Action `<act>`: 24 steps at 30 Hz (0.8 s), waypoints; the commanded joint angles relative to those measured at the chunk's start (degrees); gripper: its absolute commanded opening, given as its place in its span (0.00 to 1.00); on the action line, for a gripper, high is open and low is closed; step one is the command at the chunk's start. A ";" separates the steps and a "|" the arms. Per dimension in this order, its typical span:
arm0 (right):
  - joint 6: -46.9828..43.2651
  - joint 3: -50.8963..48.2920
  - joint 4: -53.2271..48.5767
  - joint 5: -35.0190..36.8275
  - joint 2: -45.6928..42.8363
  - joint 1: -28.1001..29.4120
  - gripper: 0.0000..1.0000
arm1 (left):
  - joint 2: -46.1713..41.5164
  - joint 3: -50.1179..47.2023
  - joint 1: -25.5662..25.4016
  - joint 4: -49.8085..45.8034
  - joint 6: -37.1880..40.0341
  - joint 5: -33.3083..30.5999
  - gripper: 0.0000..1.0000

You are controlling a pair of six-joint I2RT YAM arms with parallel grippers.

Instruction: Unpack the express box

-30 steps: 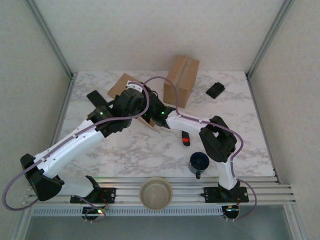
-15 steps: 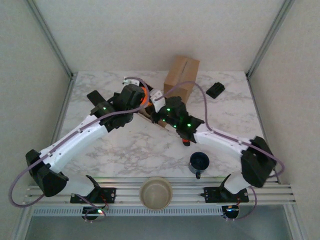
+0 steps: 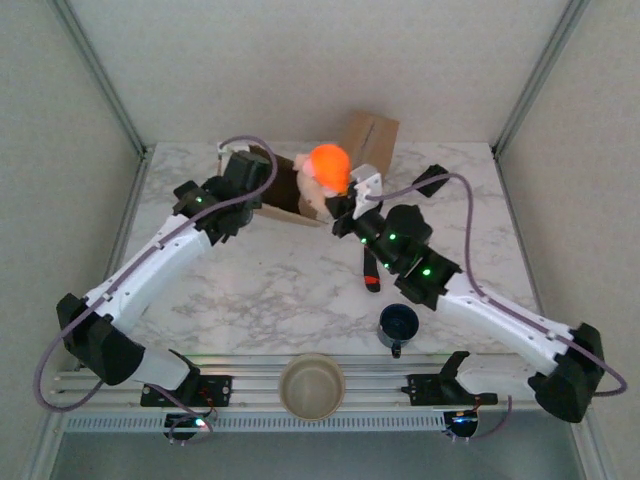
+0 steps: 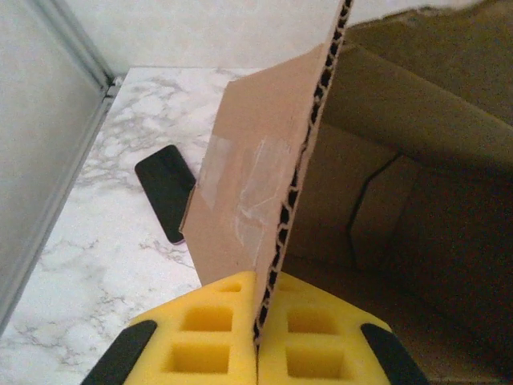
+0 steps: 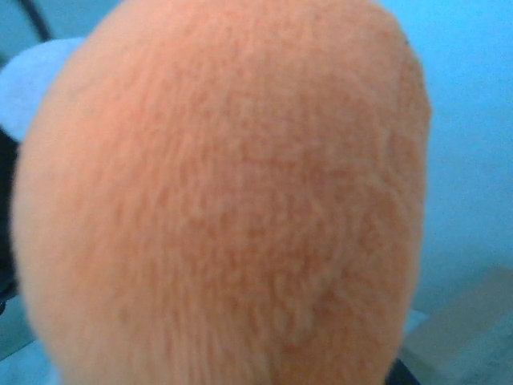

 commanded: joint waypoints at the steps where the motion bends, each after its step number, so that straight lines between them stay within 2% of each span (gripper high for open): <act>1: -3.41 11.35 -21.12 14.53 -2.48 -0.74 0.00 | 0.85 3.26 5.46 0.59 -5.49 6.85 0.00; 5: -1.43 19.34 -44.83 25.42 -2.07 -5.40 0.00 | 3.10 4.68 12.17 5.12 -7.61 17.29 0.00; 8: 2.93 20.53 -57.26 26.12 -2.02 -14.18 0.00 | 6.33 6.03 16.52 8.83 -8.84 23.88 0.00; 10: 4.50 19.34 -61.52 25.33 -1.81 -20.07 0.00 | 9.03 7.25 18.99 11.13 -9.66 27.78 0.00; 13: 6.38 16.83 -65.00 24.54 -0.08 -28.21 0.00 | 13.68 9.00 22.81 14.91 -11.81 35.69 0.00; 17: 7.71 13.45 -66.08 23.18 4.05 -35.45 0.00 | 20.29 12.14 25.94 17.85 -14.32 43.53 0.00; 24: 7.40 10.87 -65.68 22.79 10.56 -38.09 0.00 | 28.46 17.00 27.90 15.35 -16.03 43.36 0.00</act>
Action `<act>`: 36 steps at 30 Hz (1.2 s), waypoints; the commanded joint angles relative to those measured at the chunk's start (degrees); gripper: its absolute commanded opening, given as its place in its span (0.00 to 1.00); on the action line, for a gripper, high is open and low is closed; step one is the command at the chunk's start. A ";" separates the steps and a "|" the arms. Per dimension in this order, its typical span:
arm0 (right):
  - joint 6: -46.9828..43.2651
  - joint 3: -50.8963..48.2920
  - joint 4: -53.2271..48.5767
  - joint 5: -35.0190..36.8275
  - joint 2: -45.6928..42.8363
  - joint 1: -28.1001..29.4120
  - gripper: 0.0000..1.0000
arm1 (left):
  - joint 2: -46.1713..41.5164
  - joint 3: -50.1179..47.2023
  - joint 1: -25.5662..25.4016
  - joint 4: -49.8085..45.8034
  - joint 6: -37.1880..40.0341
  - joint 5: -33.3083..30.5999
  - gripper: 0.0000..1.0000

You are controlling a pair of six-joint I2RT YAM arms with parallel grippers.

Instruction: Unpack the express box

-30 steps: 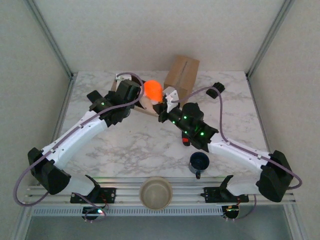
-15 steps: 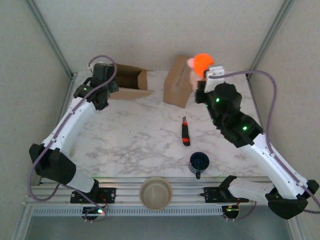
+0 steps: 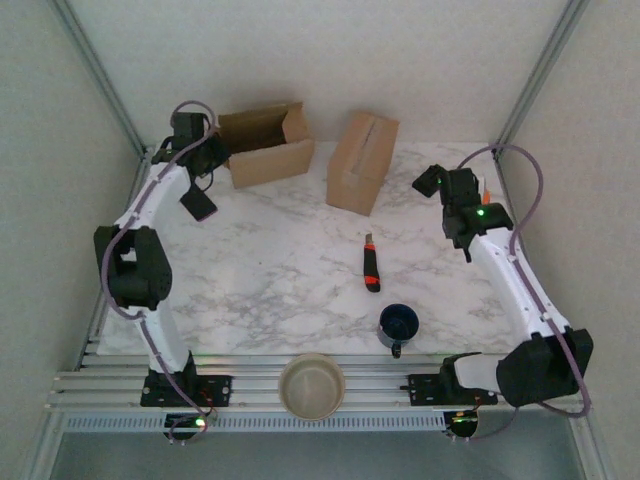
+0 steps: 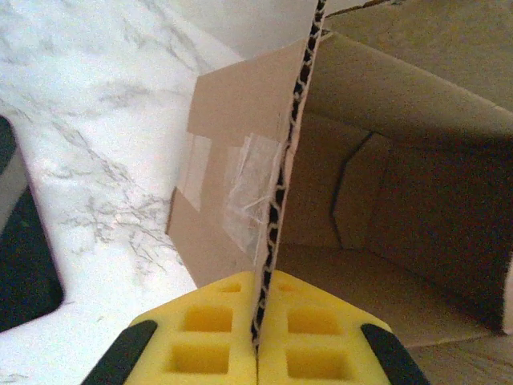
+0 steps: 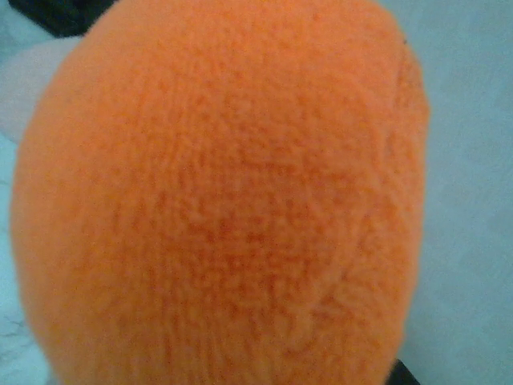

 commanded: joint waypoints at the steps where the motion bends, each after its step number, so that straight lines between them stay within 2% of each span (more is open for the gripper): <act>1: 0.59 0.16 -1.34 0.87 1.99 -0.30 0.00 | 1.34 3.34 0.91 -1.19 -2.28 2.20 0.00; 6: -0.81 2.07 -1.80 2.41 9.11 -1.13 0.00 | 3.06 5.46 2.17 -3.87 -3.58 3.77 0.01; 9: -1.46 2.67 -0.35 2.77 15.07 -2.47 0.00 | 4.31 7.42 2.95 -4.71 -4.19 5.15 0.14; 13: -2.02 3.83 1.29 2.85 23.16 -4.79 0.00 | 5.97 10.66 3.60 -6.24 -4.79 6.09 0.41; 16: -2.11 4.55 3.08 2.00 27.97 -5.36 0.00 | 6.34 12.45 3.63 -6.87 -4.84 6.11 0.56; 20: -1.12 6.14 3.77 0.44 32.68 -5.40 0.00 | 6.26 14.28 3.68 -7.20 -4.77 6.19 0.69; 22: -0.22 6.64 3.87 -1.09 33.71 -5.40 0.00 | 5.95 15.35 3.69 -7.38 -4.17 6.02 0.80; 23: 0.14 6.77 3.83 -1.66 33.81 -5.38 0.10 | 5.78 15.87 3.67 -7.51 -3.77 5.83 0.84; 25: 0.52 6.91 3.81 -2.97 33.75 -5.34 0.37 | 4.77 16.47 3.61 -7.44 -2.86 5.26 0.96; 27: 0.79 7.14 3.81 -4.40 33.01 -5.41 0.61 | 2.96 16.48 3.39 -7.04 -1.50 4.55 1.00; 31: 0.79 8.58 2.86 -6.70 29.67 -5.34 0.85 | -1.56 16.46 0.96 -7.29 2.73 1.96 1.00; 33: 0.70 9.77 2.09 -8.67 26.55 -5.40 0.97 | -3.72 16.82 -2.03 -8.67 5.28 0.24 1.00; 36: 0.28 12.49 1.70 -14.25 21.49 -5.35 0.99 | -5.63 16.55 -7.99 -10.83 8.61 -2.70 1.00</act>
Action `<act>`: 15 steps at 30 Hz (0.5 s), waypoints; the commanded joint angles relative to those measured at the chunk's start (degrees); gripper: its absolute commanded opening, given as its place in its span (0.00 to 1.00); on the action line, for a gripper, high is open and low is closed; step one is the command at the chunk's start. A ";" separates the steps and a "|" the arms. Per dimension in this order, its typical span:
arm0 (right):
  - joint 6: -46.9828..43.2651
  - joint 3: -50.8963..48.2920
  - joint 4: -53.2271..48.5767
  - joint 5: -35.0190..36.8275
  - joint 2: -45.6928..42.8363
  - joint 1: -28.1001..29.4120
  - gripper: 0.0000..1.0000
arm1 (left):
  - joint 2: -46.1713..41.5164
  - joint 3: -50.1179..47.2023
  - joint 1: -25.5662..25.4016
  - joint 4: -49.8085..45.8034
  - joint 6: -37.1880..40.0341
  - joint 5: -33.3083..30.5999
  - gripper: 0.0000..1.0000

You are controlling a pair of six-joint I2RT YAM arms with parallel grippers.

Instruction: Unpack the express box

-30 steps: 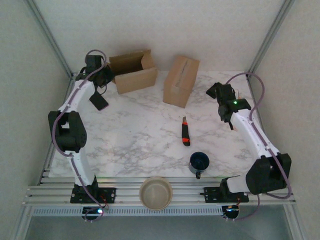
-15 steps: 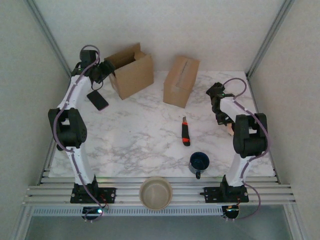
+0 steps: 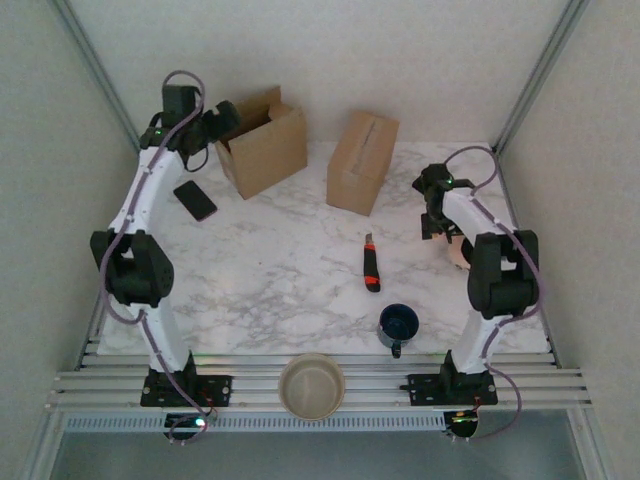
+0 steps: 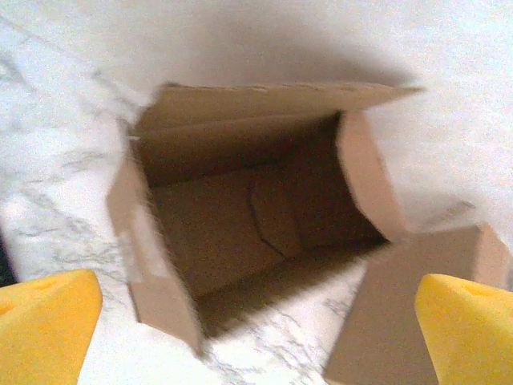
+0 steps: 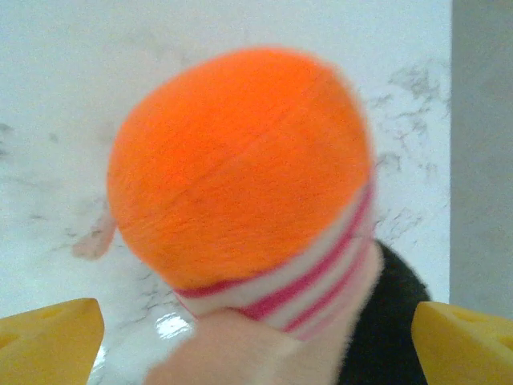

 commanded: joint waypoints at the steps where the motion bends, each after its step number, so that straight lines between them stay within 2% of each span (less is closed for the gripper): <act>1: 0.01 5.28 -0.83 -8.30 -7.73 0.06 0.99 | -4.81 1.39 -7.71 -2.64 5.86 -3.96 1.00; 5: 0.51 11.13 4.58 -24.99 -9.76 -0.09 0.99 | -3.85 -2.35 -15.54 1.66 6.81 -3.85 1.00; 8: 4.15 14.62 13.27 -33.80 -6.57 -0.08 0.99 | 0.10 -2.90 -18.40 6.50 6.09 -5.00 1.00; 12: 10.34 17.91 27.84 -41.00 1.37 -0.06 0.99 | 6.87 -0.24 -19.39 11.45 5.25 -6.99 1.00; 15: 13.85 22.45 35.61 -41.44 9.24 -0.03 0.99 | 12.07 3.14 -19.48 14.31 5.29 -5.03 1.00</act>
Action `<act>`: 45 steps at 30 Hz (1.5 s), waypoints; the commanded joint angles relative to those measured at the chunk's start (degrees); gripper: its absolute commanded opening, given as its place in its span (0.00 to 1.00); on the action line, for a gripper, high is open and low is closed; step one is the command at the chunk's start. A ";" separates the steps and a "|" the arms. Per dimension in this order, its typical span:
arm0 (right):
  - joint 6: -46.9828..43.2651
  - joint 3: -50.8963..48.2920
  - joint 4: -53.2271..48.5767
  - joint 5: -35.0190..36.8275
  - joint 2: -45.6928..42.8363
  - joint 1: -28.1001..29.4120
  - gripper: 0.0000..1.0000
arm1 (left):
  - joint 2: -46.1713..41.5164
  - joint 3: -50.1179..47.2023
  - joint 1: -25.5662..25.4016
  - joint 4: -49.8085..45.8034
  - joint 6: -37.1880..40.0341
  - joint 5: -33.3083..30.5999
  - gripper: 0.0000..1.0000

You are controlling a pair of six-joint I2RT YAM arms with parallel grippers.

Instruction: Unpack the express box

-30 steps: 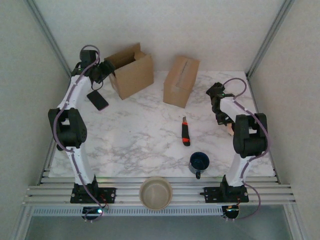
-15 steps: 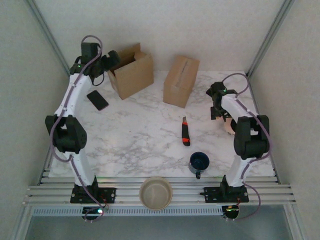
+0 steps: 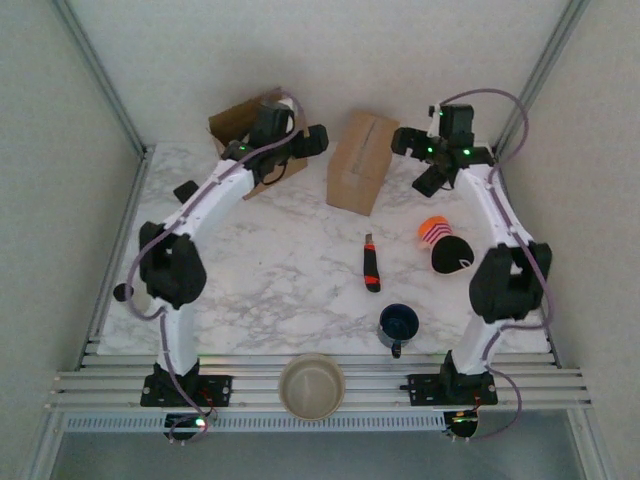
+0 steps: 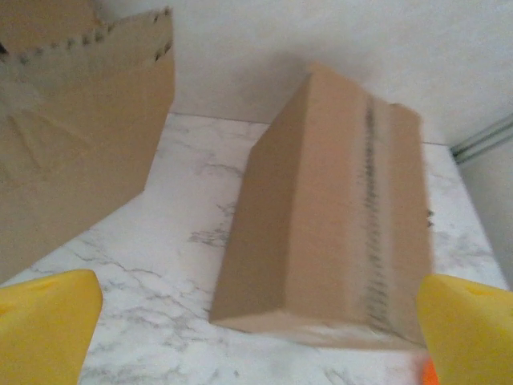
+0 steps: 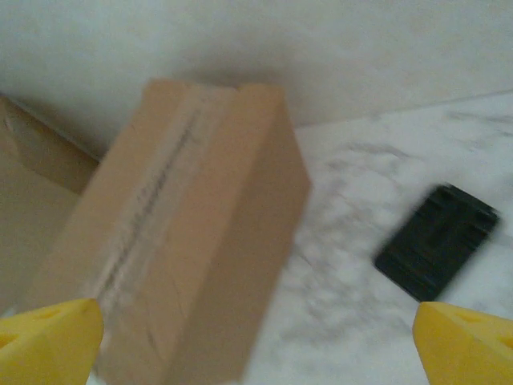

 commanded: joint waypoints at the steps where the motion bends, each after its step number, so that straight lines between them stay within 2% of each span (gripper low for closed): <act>1: 5.87 4.16 12.93 -5.60 9.14 -0.10 0.99 | 5.33 3.66 0.37 5.88 0.38 0.95 1.00; 4: 8.02 10.33 16.85 -4.93 17.44 -0.03 0.99 | 8.89 4.74 -0.21 10.91 0.34 5.29 1.00; 8: 10.16 16.17 22.94 -4.37 26.14 -0.19 0.99 | 12.59 6.06 -1.20 15.13 0.27 5.96 1.00; 13: 10.49 18.51 30.15 -4.04 30.53 -0.22 0.99 | 17.12 8.59 -1.26 17.52 -1.18 8.20 1.00; 17: 11.82 22.09 32.42 -6.64 33.57 -0.63 0.99 | 19.35 10.01 -1.30 18.93 -1.86 9.13 1.00; 21: 14.58 29.50 30.64 -10.35 38.78 -1.32 0.99 | 22.01 12.41 -1.30 18.81 -2.40 10.11 1.00; 26: 15.43 43.20 22.72 -13.44 46.84 -1.51 0.98 | 25.81 16.20 -1.30 17.47 -2.68 11.30 1.00; 29: 16.28 46.99 21.21 -16.13 49.46 -1.62 0.96 | 27.46 17.95 -1.31 16.82 -3.11 12.36 1.00; 33: 16.66 44.28 21.83 -20.32 48.15 -1.52 0.81 | 27.37 18.07 -1.30 15.45 -2.69 11.65 1.00; 35: 17.30 39.40 23.73 -22.21 45.47 -1.35 0.73 | 26.75 17.77 -1.30 14.00 -2.14 10.66 1.00; 39: 17.83 28.34 26.60 -24.67 38.90 -0.37 0.68 | 23.82 14.42 -1.21 12.31 -0.68 8.56 1.00; 45: 17.30 10.70 28.68 -25.04 27.99 2.90 0.63 | 14.46 0.40 -1.21 13.64 0.63 4.31 1.00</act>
